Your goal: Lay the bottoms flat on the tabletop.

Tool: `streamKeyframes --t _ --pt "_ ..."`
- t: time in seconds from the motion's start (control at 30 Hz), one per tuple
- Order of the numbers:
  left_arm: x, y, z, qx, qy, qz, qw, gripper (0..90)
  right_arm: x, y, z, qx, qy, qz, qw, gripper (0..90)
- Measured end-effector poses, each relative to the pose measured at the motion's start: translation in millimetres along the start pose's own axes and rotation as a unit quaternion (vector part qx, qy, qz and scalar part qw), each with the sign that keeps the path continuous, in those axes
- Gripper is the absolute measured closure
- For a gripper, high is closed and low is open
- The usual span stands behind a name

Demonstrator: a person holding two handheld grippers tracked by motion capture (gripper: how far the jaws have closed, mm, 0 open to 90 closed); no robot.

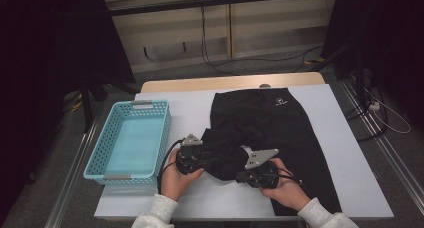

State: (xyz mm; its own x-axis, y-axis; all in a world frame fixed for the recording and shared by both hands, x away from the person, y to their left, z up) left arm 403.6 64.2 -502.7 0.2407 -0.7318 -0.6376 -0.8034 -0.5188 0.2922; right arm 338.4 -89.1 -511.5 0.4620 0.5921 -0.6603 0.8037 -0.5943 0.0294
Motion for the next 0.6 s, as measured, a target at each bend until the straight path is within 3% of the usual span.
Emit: streamKeyframes --t 0.07,0.3,0.6 --pt "2.6 -0.3 3.0 0.002 -0.008 0.001 1.0 60.8 -0.1 -0.2 0.0 0.0 0.0 0.0 1.0 88.9" --pt "1.0 3.2 6.1 -0.008 -0.03 0.016 0.9994 86.7 -0.4 0.5 0.4 0.006 0.0 0.0 1.0 88.7" --pt "-12.3 6.8 2.4 -0.01 -0.025 0.019 0.9995 88.9 -1.9 0.5 1.3 0.005 -0.001 -0.001 1.0 88.9"
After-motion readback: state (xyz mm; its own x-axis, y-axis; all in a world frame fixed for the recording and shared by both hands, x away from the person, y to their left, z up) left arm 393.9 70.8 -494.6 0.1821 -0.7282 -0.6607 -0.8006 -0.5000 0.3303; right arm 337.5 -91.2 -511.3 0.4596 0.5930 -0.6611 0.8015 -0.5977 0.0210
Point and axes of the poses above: each handheld gripper's, and its own axes: x roughly forward along the jaws, z roughly out of its underside, y roughly to its right, the point moved 7 cm from there along x, roughly forward along the jaws, and after that the axes turned 7 degrees about z, right-handed, at the moved point
